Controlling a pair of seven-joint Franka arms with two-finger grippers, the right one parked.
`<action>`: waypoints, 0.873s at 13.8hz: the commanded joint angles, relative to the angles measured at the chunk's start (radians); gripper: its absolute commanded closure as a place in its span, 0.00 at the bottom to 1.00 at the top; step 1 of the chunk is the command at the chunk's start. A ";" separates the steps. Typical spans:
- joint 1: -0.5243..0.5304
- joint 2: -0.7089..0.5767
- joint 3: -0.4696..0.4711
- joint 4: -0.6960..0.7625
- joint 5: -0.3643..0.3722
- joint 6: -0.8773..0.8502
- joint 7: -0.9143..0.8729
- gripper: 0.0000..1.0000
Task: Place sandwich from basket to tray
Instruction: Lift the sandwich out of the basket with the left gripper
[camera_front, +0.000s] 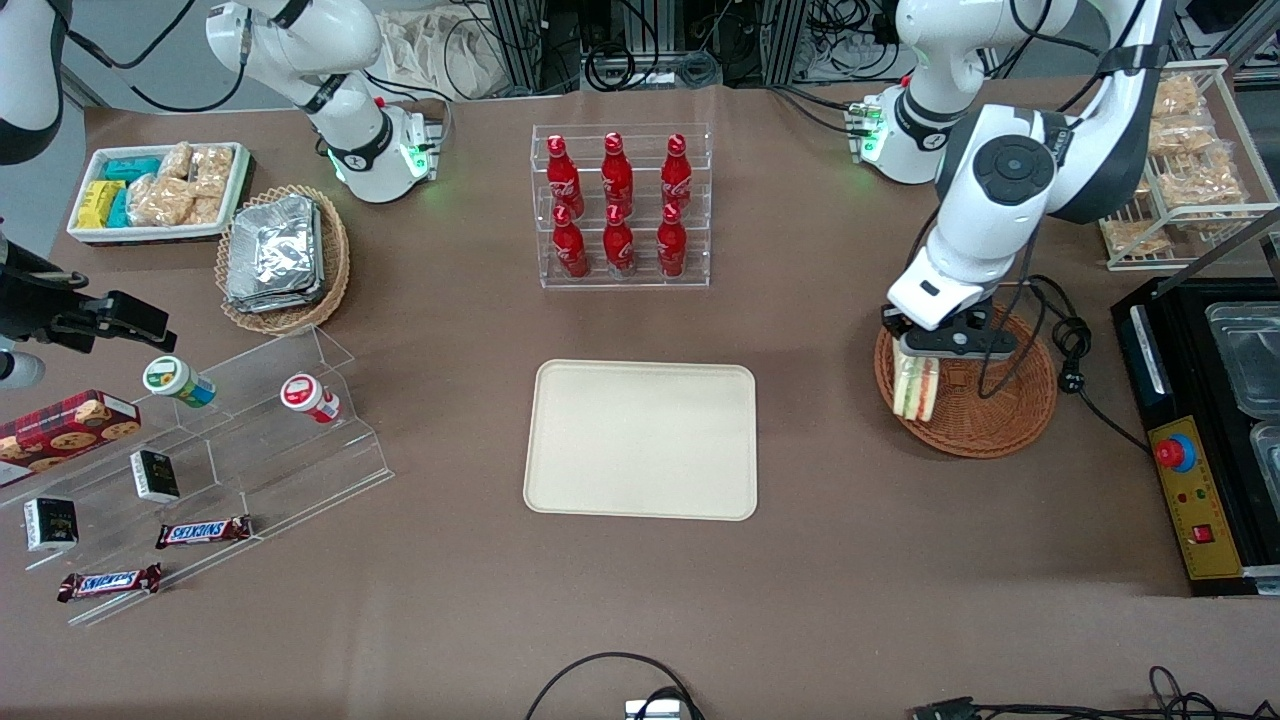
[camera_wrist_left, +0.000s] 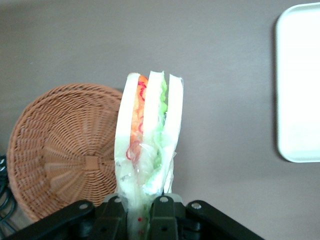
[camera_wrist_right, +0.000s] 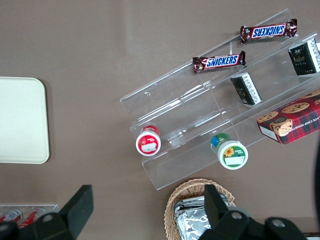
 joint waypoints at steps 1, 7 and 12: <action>-0.057 0.080 0.003 0.111 -0.012 -0.058 -0.047 0.97; -0.225 0.312 0.005 0.330 0.013 -0.070 -0.296 0.93; -0.292 0.405 0.006 0.406 0.014 -0.070 -0.350 0.91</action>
